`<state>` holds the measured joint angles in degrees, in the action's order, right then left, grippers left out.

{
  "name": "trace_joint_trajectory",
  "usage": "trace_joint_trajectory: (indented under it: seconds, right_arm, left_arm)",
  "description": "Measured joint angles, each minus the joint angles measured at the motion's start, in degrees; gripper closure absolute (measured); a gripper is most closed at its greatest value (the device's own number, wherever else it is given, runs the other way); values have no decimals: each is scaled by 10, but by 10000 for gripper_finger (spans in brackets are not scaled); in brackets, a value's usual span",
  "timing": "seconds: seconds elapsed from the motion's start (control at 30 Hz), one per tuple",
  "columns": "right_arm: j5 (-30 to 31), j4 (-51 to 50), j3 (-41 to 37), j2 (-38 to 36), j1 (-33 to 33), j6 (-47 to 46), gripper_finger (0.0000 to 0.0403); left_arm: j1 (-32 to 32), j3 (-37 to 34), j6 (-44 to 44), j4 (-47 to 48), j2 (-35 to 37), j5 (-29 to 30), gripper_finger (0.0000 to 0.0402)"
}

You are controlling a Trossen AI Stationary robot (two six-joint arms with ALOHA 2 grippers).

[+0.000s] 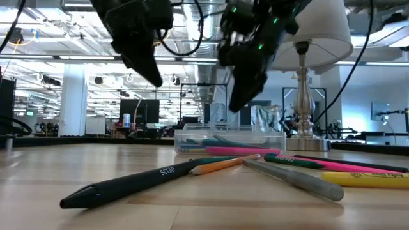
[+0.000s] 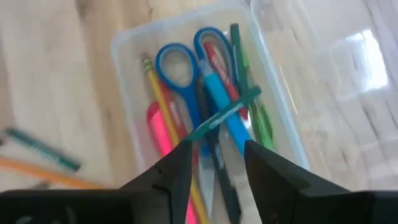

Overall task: Pick & place school supplies into a supply box
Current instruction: Put the green crayon into the transparent supply box

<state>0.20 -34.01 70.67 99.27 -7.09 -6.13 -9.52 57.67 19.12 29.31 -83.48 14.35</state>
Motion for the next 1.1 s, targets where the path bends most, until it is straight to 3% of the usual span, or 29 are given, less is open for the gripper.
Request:
trace_joint_trajectory:
  seconds: [0.2, 0.4, 0.67, 1.1]
  right_arm:
    - [35, -96, 1, -67, 33, -42, 273]
    - [110, -182, -26, -135, 89, -130, 283]
    - [149, -207, -123, -243, 176, -290, 285]
    - [171, -215, -288, -372, 327, -519, 285]
  left_arm:
    - [0, 0, 3, -46, 0, -22, 324]
    - [0, 0, 18, -105, -18, -53, 324]
    - [-10, 0, 67, -204, -98, -105, 324]
    - [-53, 0, 125, -347, -208, -74, 324]
